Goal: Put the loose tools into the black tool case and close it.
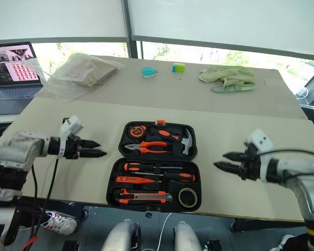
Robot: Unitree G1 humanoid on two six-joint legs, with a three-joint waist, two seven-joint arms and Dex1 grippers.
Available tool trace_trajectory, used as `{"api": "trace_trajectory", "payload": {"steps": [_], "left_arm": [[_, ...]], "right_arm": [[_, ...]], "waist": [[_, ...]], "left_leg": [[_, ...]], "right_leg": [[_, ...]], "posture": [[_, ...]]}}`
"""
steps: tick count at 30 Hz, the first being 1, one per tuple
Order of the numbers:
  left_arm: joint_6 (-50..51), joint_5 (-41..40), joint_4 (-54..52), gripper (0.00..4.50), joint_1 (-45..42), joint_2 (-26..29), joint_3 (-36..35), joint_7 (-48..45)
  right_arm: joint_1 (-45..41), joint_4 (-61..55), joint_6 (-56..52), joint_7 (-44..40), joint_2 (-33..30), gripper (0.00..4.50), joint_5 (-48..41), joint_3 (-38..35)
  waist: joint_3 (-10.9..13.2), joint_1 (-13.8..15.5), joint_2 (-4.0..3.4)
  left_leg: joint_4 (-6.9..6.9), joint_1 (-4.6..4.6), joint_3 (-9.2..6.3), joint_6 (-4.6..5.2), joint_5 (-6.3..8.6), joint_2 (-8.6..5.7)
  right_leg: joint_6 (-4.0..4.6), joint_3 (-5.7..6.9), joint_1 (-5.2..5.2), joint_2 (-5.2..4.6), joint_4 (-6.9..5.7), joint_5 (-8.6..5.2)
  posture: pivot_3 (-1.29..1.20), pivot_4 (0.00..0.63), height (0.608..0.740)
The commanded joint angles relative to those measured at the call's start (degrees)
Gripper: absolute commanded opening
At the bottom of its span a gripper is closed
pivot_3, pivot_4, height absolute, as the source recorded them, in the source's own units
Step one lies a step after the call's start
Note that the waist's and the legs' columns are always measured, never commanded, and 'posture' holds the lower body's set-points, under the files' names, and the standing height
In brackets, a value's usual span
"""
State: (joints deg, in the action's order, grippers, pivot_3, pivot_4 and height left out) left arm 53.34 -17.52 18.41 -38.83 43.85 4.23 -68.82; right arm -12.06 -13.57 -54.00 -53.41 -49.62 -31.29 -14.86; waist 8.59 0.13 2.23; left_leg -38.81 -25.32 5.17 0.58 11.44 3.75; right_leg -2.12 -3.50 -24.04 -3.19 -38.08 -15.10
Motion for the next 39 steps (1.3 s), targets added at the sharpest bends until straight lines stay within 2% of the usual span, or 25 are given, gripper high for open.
{"api": "trace_trajectory", "payload": {"steps": [1, 4, 10, 14, 15, 19, 21, 22, 26, 31, 34, 39], "left_arm": [[9.4, -3.1, 1.9, 3.54, -4.4, -3.3, -2.4, 4.2], [13.3, -4.7, 2.9, 3.54, -6.5, -5.9, -3.3, 6.5], [11.2, -3.2, 6.1, 3.54, -8.4, -10.4, -1.7, 10.9], [9.5, -2.8, 7.2, 2.48, -8.7, -10.9, -1.0, 11.3], [9.2, -2.8, 7.6, 2.02, -8.8, -11.0, -0.9, 11.3], [8.7, -2.8, 8.5, 0.82, -9.0, -11.1, -1.1, 11.5], [9.0, -3.1, 8.0, 0.17, -8.8, -11.1, -1.2, 11.4], [9.0, -3.2, 7.6, 0.03, -8.6, -11.2, -1.2, 11.3], [8.8, -5.0, 4.4, 0.03, -7.7, -12.1, -2.7, 10.9], [2.9, -6.9, -0.4, 0.03, -7.3, -14.4, -7.0, 11.6], [-4.0, -6.0, -3.4, 0.03, -6.6, -15.6, -7.6, 12.5], [-22.0, -1.3, -10.6, 0.03, -3.1, -17.7, -6.2, 15.3]], "right_arm": [[-6.7, 3.6, -8.0, 3.7, 2.2, 2.80, -3.5, 1.0], [-11.4, 6.5, -11.3, 5.6, 4.4, 2.80, -3.7, 3.3], [-20.6, 15.5, -13.4, 10.3, 10.2, 2.80, -1.0, 9.3], [-22.5, 17.5, -13.1, 11.5, 11.4, 1.79, 0.3, 12.0], [-22.4, 17.1, -13.1, 11.2, 11.3, 1.40, 0.2, 12.7], [-21.5, 14.8, -13.6, 10.6, 11.0, 0.06, -0.5, 13.4], [-21.3, 14.0, -14.2, 10.7, 11.1, 0.00, -0.9, 13.0], [-21.3, 13.7, -14.2, 10.6, 11.1, 0.00, -1.0, 13.0], [-21.6, 11.8, -12.8, 10.5, 12.0, 0.00, -1.9, 11.5], [-23.3, 10.3, -6.5, 12.8, 14.2, 0.00, -0.6, 8.5], [-24.3, 10.3, -4.0, 15.2, 15.9, 0.00, -0.2, 6.4], [-21.4, 8.8, 8.7, 18.3, 16.9, 0.00, 6.0, 6.9]], "waist": [[0.0, -0.1, 0.00], [0.0, -0.2, 0.00], [0.0, -0.8, 0.00], [0.0, -0.6, 0.00], [0.0, -0.6, 0.00], [0.0, -0.3, -0.01], [0.0, -0.2, -0.03], [0.0, -0.2, -0.03], [0.0, -0.2, -0.04], [0.0, -0.3, -0.03], [0.0, -0.2, -0.02], [0.0, -0.2, -0.04]], "left_leg": [[0.03, -0.03, -0.02, 0.00, 0.00, -0.01], [0.07, -0.14, -0.07, 0.00, 0.01, -0.01], [0.07, -0.22, -0.08, 0.00, 0.01, -0.04], [0.07, -0.23, -0.08, 0.00, 0.01, -0.07], [0.07, -0.24, -0.08, 0.00, 0.01, -0.07], [0.06, -0.20, -0.08, 0.00, 0.01, -0.08], [0.03, -0.16, -0.08, 0.00, 0.01, -0.09], [0.03, -0.14, -0.08, 0.00, 0.00, -0.10], [0.03, -0.15, -0.08, 0.00, 0.00, -0.10], [0.03, -0.23, -0.08, -0.01, 0.00, -0.09], [0.03, -0.29, -0.09, -0.01, -0.01, -0.10], [0.05, -0.55, -0.08, -0.01, 0.00, -0.11]], "right_leg": [[0.00, -0.01, -0.02, 0.00, 0.00, 0.00], [0.00, 0.00, -0.10, 0.03, 0.00, 0.00], [0.00, 0.00, -0.15, 0.01, 0.00, 0.00], [-0.01, 0.02, -0.15, -0.02, 0.01, 0.01], [-0.02, 0.02, -0.14, -0.03, 0.01, 0.01], [-0.03, 0.04, -0.09, -0.06, 0.00, 0.02], [-0.05, 0.04, -0.02, -0.06, 0.00, 0.03], [-0.05, 0.04, -0.02, -0.08, 0.00, 0.04], [-0.05, 0.04, -0.03, -0.07, -0.01, 0.04], [-0.05, 0.03, -0.13, -0.07, -0.01, 0.05], [-0.05, 0.04, -0.16, -0.07, 0.00, 0.06], [-0.08, 0.03, -0.37, -0.10, 0.08, 0.08]], "posture": [[0.00, 0.150, 0.740], [0.00, 0.150, 0.740], [0.00, 0.150, 0.740], [0.00, 0.150, 0.740], [0.00, 0.150, 0.740], [0.00, 0.150, 0.740], [0.00, 0.150, 0.740], [0.00, 0.150, 0.740], [0.00, 0.150, 0.740], [0.00, 0.150, 0.740], [0.00, 0.150, 0.740], [0.00, 0.150, 0.740]]}}
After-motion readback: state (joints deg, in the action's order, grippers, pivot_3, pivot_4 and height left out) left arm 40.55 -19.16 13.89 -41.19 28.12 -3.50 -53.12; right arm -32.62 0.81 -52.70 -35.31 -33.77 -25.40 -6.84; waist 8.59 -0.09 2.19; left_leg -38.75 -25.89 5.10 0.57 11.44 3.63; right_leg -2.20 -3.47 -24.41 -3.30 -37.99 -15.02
